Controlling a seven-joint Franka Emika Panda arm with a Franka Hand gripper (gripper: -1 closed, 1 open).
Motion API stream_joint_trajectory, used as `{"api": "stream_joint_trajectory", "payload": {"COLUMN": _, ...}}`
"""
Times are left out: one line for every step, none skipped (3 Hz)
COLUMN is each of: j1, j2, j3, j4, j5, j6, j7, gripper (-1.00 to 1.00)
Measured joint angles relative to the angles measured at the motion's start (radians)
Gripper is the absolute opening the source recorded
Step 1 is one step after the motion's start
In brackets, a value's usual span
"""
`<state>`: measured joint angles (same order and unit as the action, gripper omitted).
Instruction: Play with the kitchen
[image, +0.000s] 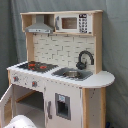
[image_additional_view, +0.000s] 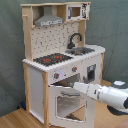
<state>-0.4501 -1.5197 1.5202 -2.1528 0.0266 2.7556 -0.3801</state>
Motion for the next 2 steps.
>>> {"api": "stream_joint_trajectory", "payload": {"j1": -0.002, "j2": 0.0, "j3": 0.029, "j4": 0.01, "j5": -0.021, "j6": 0.0, "j7": 0.102, "gripper": 1.0}}
{"api": "stream_joint_trajectory", "payload": {"j1": -0.002, "j2": 0.0, "j3": 0.065, "j4": 0.013, "j5": -0.045, "j6": 0.0, "j7": 0.226, "gripper": 1.0}}
